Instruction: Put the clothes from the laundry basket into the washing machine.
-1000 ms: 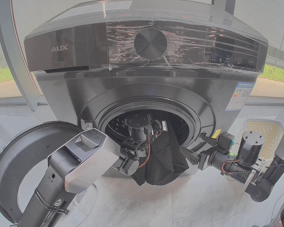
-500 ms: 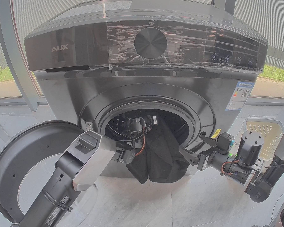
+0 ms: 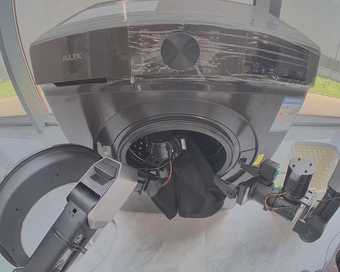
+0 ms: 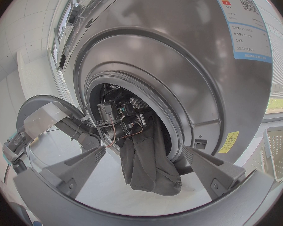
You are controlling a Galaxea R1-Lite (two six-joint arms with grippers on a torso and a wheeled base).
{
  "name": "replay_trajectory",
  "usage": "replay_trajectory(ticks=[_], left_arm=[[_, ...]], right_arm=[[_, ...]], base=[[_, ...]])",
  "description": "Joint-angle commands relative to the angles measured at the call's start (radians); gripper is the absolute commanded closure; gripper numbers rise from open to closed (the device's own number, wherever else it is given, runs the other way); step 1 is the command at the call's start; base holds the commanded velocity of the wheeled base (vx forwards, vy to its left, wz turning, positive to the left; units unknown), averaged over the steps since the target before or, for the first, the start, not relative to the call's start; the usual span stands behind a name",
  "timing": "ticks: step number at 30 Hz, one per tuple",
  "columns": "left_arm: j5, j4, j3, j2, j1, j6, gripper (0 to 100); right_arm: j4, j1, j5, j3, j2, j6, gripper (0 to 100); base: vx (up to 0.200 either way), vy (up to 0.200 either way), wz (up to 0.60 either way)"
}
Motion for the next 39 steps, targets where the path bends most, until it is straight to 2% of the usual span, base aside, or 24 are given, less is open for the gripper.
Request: replay_trajectory(ticks=[1, 8, 18, 21, 24, 28, 29, 30, 31, 34, 39], left_arm=[[0.0, 0.01, 0.008, -0.041, -0.002, -0.003, 0], [-0.001, 0.096, 0.138, -0.151, -0.02, -0.031, 0], [-0.001, 0.145, 0.248, -0.199, -0.051, -0.031, 0], [-0.015, 0.208, 0.334, -0.256, -0.052, -0.032, 0], [-0.044, 0.244, 0.402, -0.3, -0.052, -0.04, 0], [-0.127, 0.247, 0.494, -0.34, -0.054, -0.04, 0], [-0.127, 0.247, 0.494, -0.34, -0.054, -0.04, 0], [-0.164, 0.245, 0.541, -0.349, -0.06, -0.04, 0], [-0.176, 0.244, 0.554, -0.351, -0.063, -0.04, 0], [-0.196, 0.251, 0.554, -0.341, -0.066, -0.039, 0], [-0.196, 0.233, 0.531, -0.283, -0.074, -0.029, 0]], right_arm=[[-0.001, 0.001, 0.0, -0.001, 0.002, 0.0, 0], [-0.001, 0.001, 0.0, -0.003, 0.002, 0.0, 0], [-0.001, -0.001, 0.002, -0.003, 0.002, -0.002, 0], [-0.001, 0.001, 0.002, -0.004, 0.002, -0.002, 0], [0.001, 0.001, 0.0, -0.006, 0.002, -0.002, 0], [-0.001, 0.001, 0.002, -0.006, 0.002, -0.002, 0], [-0.001, 0.001, 0.002, -0.006, 0.002, -0.002, 0], [-0.001, 0.001, 0.002, -0.006, 0.002, -0.002, 0], [-0.001, 0.001, 0.002, -0.006, 0.002, -0.002, 0], [-0.001, 0.001, 0.002, -0.004, 0.002, -0.002, 0], [-0.001, 0.001, 0.002, -0.006, 0.002, -0.002, 0]], base=[[0.0, 0.0, 0.0], [0.0, 0.0, 0.0], [0.0, 0.0, 0.0], [0.0, 0.0, 0.0], [0.0, 0.0, 0.0], [0.0, 0.0, 0.0], [0.0, 0.0, 0.0], [0.0, 0.0, 0.0], [0.0, 0.0, 0.0], [0.0, 0.0, 0.0], [0.0, 0.0, 0.0]])
